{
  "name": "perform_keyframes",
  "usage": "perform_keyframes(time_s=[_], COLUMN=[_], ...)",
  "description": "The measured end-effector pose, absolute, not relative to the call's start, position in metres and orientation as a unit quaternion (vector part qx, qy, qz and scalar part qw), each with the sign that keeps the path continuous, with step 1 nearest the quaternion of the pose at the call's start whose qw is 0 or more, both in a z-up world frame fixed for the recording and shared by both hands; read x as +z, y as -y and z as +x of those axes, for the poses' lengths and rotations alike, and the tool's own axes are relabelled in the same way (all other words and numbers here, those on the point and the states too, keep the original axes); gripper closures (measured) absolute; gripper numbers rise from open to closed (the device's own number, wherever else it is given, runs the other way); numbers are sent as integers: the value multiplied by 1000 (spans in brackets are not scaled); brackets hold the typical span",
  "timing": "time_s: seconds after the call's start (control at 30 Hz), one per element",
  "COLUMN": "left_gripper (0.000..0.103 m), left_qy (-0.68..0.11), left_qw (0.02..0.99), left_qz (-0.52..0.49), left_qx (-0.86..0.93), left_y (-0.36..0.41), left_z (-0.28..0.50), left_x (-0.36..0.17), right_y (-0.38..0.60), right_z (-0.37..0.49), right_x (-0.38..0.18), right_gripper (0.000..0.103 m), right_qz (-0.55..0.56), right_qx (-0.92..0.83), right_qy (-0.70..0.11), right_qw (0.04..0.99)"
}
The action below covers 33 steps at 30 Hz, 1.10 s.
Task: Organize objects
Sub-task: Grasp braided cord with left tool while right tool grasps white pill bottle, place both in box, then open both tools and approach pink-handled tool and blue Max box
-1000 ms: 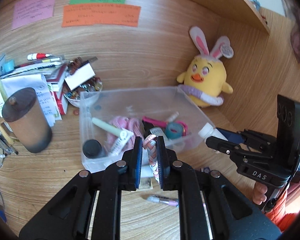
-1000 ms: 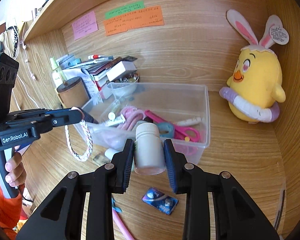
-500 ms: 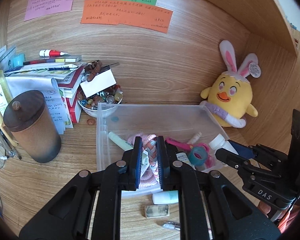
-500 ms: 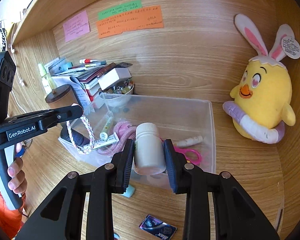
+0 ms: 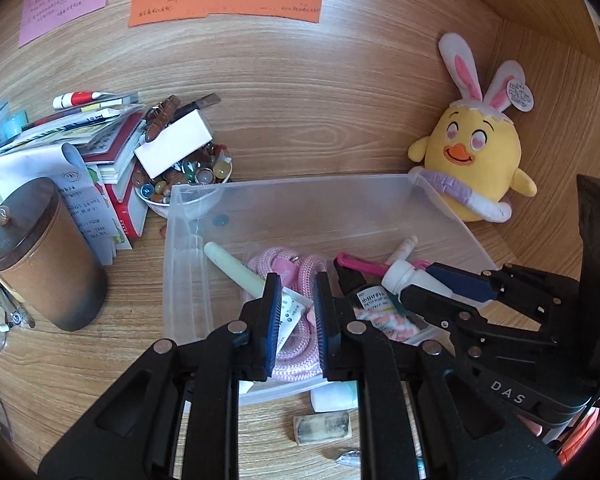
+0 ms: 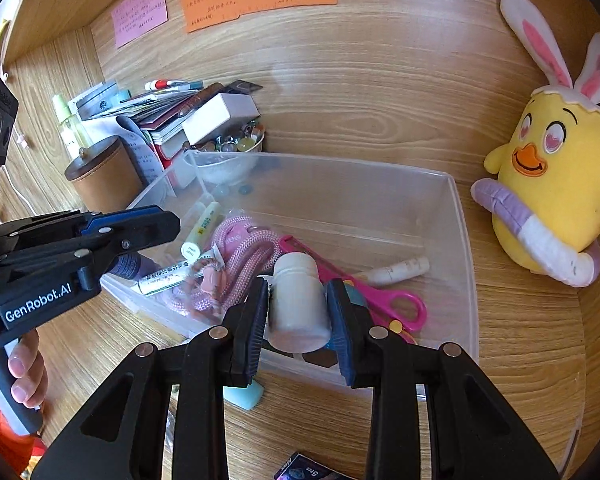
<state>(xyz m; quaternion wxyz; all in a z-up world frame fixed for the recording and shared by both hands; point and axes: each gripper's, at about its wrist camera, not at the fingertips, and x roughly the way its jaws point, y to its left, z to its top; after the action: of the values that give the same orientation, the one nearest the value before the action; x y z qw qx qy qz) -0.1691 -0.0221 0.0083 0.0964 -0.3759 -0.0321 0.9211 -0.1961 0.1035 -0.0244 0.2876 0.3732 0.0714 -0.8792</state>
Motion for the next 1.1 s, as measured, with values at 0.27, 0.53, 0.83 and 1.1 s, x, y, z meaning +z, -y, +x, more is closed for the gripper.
perform_keyframes(time_s=[0.27, 0.53, 0.83, 1.1], left_gripper=[33, 9, 8, 8], left_qy=[22, 23, 0, 26], left_qw=[99, 106, 118, 150], left_qz=[-348, -351, -432, -481], left_qx=[932, 930, 894, 864], left_y=[21, 23, 8, -3], left_z=[-145, -118, -95, -70], left_x=[25, 29, -21, -51], right_y=[-109, -134, -168, -166], right_z=[-187, -156, -120, -84], right_x=[-17, -5, -37, -73], right_gripper=[65, 44, 35, 35], right_qz=[374, 344, 373, 405], right_qx=[-877, -891, -882, -851], right_qy=[-70, -79, -103, -168], right_qw=[295, 286, 270, 289])
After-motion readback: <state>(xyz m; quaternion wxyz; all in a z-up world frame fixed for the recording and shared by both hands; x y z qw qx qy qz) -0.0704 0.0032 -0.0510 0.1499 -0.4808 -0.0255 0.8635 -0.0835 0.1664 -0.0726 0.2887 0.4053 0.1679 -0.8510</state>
